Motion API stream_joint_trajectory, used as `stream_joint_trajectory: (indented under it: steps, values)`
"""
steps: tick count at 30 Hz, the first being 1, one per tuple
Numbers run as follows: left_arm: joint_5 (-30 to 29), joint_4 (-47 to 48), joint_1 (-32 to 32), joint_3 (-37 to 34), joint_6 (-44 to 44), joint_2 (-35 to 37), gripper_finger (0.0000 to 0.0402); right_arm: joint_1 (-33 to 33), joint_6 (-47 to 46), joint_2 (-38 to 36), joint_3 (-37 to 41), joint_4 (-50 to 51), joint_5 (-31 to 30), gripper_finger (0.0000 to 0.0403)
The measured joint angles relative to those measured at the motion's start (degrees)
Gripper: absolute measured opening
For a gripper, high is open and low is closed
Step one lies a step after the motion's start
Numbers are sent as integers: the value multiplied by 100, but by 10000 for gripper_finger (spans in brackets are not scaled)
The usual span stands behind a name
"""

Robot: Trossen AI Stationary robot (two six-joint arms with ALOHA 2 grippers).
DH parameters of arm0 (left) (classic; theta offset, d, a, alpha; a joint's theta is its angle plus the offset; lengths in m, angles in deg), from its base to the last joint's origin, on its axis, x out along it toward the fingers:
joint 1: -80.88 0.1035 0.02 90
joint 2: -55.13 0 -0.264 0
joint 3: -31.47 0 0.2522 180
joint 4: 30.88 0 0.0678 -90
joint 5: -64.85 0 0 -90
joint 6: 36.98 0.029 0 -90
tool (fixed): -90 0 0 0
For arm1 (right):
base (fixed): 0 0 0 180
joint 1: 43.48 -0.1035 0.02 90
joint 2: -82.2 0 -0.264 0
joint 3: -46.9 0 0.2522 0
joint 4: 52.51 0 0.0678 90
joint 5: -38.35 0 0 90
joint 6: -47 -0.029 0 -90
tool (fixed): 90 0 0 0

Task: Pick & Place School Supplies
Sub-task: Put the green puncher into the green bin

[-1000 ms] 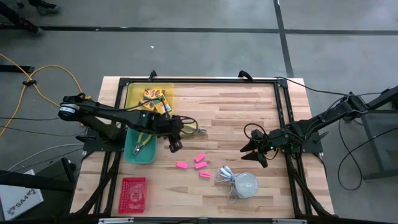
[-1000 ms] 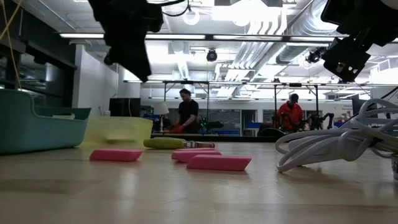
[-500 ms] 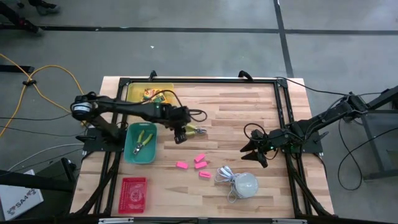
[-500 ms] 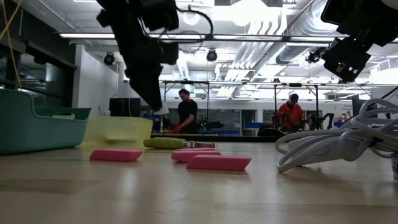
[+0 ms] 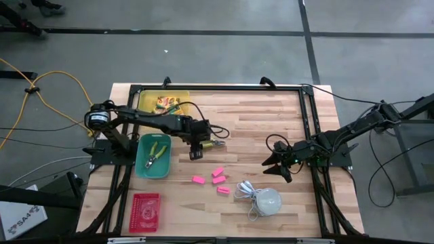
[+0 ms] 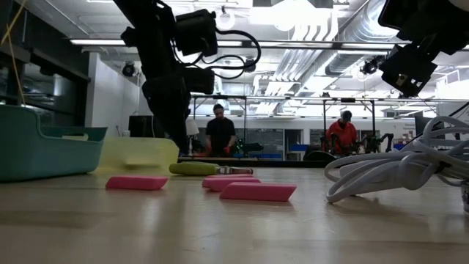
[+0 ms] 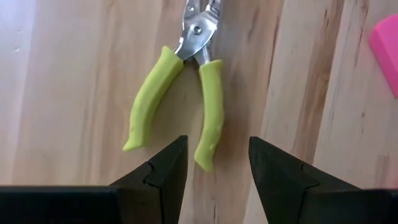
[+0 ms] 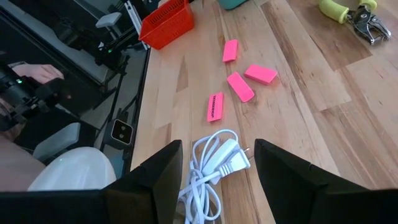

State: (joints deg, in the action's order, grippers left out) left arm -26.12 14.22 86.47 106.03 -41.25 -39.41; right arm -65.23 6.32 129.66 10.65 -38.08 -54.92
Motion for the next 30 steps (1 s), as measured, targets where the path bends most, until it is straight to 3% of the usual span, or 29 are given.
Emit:
stream_joint_trajectory:
  steps: [20,30]
  values:
    - [-83,-42,-45,-3,42,-722,165,-1,4,0,-4,85,1,190]
    - [-83,-104,-44,-4,44,-728,165,0,2,0,-4,85,0,190]
